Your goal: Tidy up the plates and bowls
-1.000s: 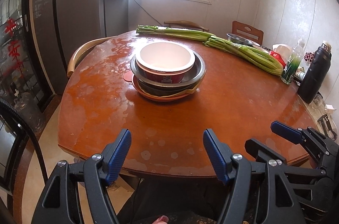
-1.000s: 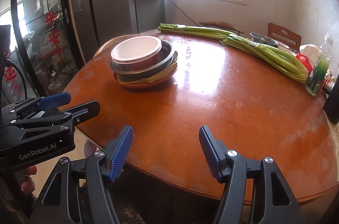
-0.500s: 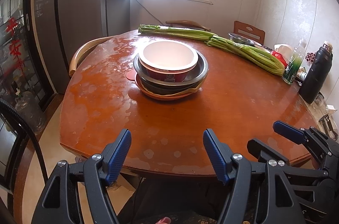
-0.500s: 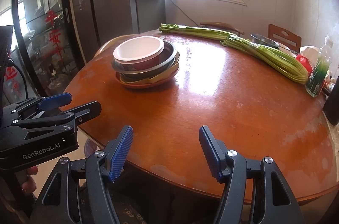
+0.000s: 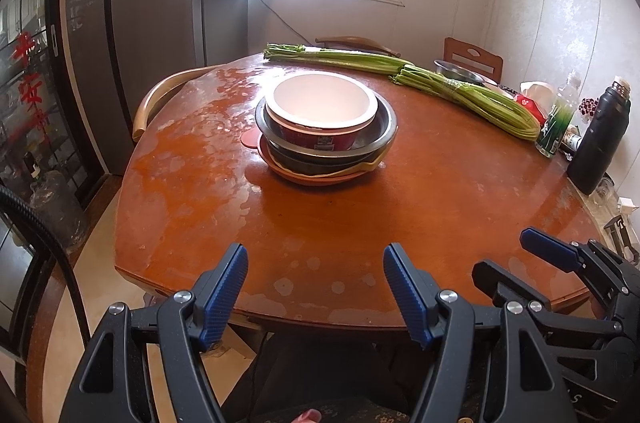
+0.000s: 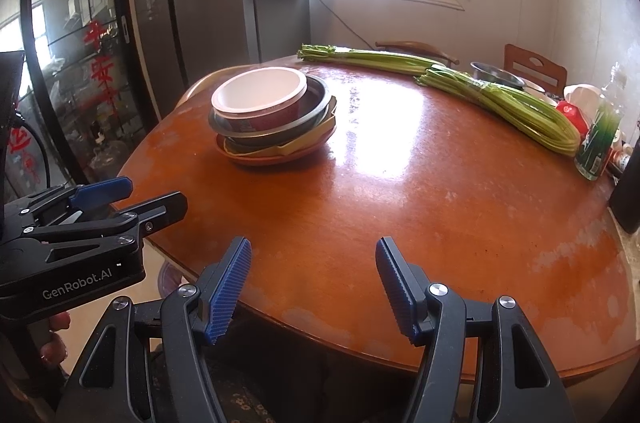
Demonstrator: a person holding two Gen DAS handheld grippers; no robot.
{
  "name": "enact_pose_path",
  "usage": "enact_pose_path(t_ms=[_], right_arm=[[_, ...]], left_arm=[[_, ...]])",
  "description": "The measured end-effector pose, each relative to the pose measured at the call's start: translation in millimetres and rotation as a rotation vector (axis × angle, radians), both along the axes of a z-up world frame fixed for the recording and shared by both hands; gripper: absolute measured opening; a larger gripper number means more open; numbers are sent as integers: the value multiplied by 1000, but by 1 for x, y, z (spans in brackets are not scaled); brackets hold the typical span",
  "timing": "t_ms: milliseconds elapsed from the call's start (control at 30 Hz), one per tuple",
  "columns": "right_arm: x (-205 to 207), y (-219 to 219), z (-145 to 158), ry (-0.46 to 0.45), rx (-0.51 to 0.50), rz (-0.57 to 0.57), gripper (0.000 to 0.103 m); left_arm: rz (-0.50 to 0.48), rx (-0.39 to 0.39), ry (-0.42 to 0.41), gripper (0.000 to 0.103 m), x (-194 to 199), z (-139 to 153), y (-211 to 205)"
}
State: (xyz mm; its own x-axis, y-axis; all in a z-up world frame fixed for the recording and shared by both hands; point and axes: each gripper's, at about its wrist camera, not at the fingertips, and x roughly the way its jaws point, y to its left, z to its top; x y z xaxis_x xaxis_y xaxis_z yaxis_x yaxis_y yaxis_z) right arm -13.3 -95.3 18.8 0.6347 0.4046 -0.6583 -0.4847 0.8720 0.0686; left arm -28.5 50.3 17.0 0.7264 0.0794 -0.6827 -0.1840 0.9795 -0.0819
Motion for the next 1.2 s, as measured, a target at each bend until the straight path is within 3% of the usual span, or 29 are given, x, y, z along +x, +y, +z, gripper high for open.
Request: enact_pose_path(t_ms=[1200], right_arm=[[4,-14,-2,8,19,-57,67]], left_arm=[[-9,7,12,70,1,-7,-3]])
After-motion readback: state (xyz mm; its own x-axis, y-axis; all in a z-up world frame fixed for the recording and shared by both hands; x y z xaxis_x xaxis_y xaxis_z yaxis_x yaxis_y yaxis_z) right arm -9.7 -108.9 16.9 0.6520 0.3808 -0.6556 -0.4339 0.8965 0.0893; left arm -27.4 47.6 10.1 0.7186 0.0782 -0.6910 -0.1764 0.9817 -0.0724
